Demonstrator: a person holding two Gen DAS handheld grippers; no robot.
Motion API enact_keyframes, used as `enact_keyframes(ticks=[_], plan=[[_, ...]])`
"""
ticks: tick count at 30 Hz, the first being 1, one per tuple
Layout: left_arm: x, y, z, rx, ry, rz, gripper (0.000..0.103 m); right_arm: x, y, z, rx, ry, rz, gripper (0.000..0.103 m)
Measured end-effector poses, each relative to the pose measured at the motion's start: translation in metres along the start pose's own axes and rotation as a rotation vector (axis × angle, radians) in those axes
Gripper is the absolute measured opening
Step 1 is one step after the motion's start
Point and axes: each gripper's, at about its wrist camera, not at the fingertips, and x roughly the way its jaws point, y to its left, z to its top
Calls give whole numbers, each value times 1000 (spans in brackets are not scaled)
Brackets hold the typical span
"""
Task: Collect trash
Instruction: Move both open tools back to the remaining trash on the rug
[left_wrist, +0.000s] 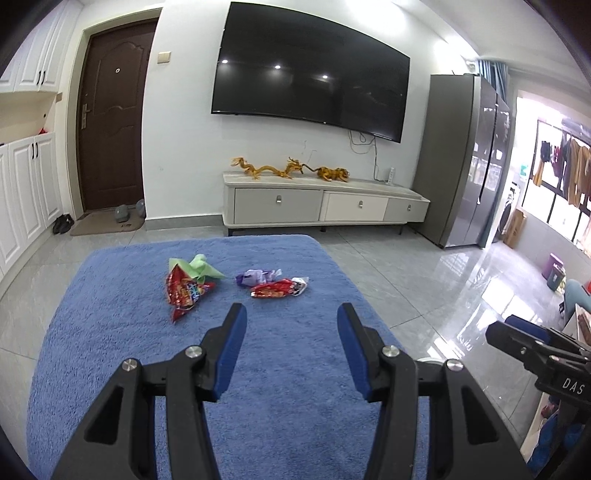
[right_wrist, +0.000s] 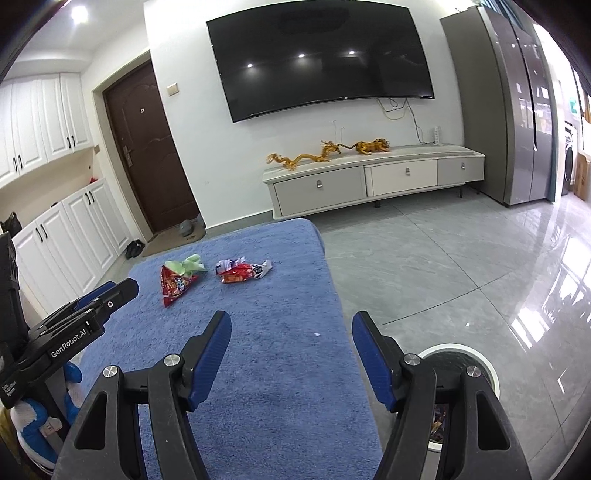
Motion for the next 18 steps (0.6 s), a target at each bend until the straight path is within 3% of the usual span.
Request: enact_keyframes(ticks=[13,18], plan=[[25,46,-5,-85,56,20,49,35,34,8,-75,63,-3,66],[44,73,-10,-122,105,52,63,60,43,14,-96,95,16,66]])
